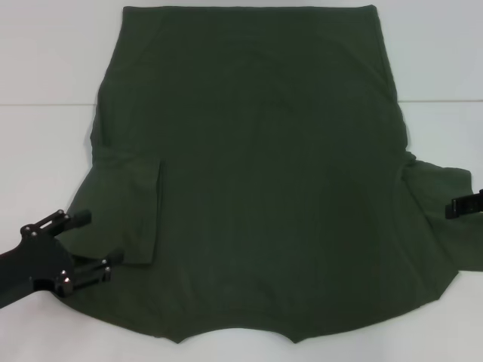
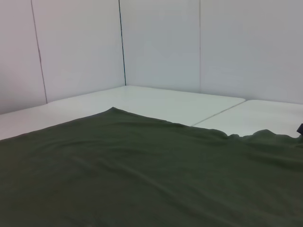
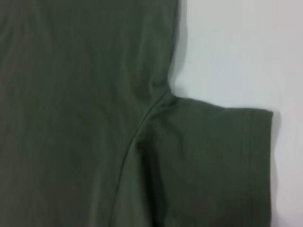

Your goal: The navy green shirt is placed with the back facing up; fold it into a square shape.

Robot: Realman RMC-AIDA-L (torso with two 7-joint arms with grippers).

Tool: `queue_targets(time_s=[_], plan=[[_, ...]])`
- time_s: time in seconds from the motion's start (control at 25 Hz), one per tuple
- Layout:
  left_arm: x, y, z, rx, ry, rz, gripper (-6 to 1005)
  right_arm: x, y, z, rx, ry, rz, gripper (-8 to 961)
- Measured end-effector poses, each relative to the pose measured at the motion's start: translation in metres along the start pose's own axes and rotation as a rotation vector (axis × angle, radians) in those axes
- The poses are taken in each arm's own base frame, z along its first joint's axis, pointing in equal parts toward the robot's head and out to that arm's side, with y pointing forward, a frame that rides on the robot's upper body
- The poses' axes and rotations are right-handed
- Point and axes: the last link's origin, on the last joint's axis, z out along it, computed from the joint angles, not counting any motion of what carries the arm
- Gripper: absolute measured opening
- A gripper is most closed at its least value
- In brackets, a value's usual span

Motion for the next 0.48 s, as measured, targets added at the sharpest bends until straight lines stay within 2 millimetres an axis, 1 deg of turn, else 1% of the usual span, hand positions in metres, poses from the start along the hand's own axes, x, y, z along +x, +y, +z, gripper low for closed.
queue_targets(time_s=[0.12,0.36,0.48], plan=[[0.0,-0.001,0.001,0.0,-0.002,0.002,851,0.0,0.002,0.001,-0.006,-0.002,0.0,833],[0.001,-0.001,0.001,-0.002,-0.002,0.003,851,-0.004,0.012,0.004,-0.025,0.005,-0.016,831],[0.001,-0.001,0.001,0.0,-0.001,0.002,851,-0.005,0.013,0.005,-0.026,0.007,-0.015,830]])
